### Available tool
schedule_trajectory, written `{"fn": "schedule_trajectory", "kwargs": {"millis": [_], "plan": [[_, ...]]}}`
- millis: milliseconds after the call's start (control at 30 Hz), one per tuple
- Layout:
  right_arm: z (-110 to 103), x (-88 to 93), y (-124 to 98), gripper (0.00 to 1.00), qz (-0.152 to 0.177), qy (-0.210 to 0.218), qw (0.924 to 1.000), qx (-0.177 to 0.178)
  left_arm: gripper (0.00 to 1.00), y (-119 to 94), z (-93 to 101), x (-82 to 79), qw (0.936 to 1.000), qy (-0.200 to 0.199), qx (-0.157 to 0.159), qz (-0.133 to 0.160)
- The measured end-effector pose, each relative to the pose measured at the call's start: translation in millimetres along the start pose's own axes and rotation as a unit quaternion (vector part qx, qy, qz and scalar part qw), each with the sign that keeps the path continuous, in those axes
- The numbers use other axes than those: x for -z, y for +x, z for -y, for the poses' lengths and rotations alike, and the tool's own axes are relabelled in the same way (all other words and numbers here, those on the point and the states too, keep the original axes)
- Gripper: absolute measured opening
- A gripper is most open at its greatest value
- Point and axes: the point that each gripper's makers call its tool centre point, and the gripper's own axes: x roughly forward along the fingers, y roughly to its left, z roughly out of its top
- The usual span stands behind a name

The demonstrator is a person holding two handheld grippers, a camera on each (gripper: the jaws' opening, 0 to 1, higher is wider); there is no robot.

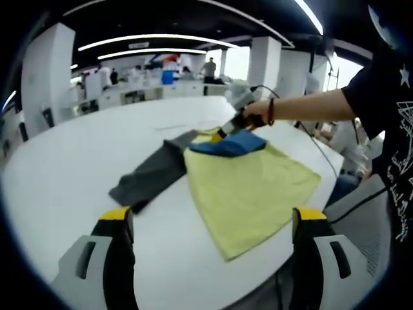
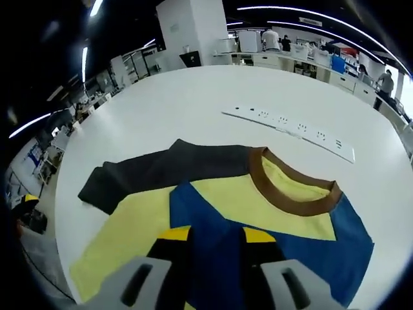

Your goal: Fold the garment on the visible template until the final outline fits inside the template.

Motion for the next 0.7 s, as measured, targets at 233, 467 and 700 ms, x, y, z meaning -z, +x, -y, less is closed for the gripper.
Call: {"fn": "schedule_trajectory", "kwargs": {"millis": [233,467,700], "plan": [[0,0.1,7,0.19,0.008,0.024,0.9997,-0.007,0.99,2,-2.1,0.2,1.0000,-0.002,-0.002,-0.004],[6,-2.6,12,0.08,0.008,0.022,0.9997,0.004,0.99,4,-2.7,0.2,1.0000,-0.001,-0.004,-0.006],[4,-3.2,12,0.03,0.012,0.025,0.9996,0.000,0.99,3,-2.6,-1.3,1.0000,0.001,-0.004,-0.006]]}}
